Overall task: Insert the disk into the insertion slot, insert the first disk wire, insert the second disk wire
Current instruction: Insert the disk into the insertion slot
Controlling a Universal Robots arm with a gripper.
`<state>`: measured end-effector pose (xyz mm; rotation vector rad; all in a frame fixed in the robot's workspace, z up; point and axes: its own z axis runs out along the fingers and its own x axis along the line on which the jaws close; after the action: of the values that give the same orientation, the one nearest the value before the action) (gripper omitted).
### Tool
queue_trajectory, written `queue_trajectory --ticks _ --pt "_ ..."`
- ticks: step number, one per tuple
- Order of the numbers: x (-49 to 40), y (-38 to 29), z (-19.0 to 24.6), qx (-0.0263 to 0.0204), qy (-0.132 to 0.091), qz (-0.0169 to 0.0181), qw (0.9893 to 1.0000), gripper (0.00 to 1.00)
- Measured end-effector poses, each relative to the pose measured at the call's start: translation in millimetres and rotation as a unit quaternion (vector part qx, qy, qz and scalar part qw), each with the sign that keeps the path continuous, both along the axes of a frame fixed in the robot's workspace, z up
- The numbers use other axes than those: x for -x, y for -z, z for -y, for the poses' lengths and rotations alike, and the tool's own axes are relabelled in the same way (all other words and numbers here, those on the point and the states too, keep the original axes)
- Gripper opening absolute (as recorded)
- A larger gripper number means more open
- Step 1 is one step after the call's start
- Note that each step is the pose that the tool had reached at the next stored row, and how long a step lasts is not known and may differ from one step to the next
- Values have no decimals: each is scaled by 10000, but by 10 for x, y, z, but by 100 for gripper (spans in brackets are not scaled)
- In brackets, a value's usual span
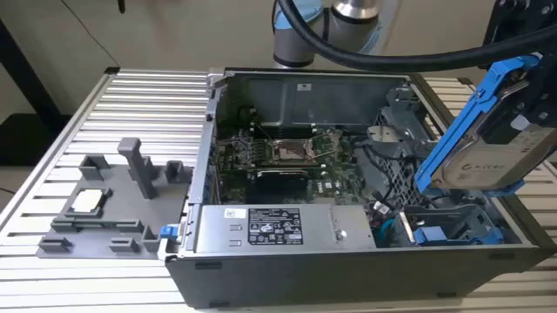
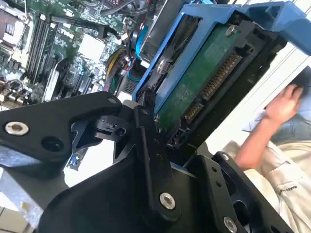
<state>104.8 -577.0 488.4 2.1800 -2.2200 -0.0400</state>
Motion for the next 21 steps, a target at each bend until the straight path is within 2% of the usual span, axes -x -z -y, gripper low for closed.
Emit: queue_trajectory --ticks 11,21 --pt "0 7 0 0 0 0 10000 33" --pt "0 117 0 0 -9 21 10000 33"
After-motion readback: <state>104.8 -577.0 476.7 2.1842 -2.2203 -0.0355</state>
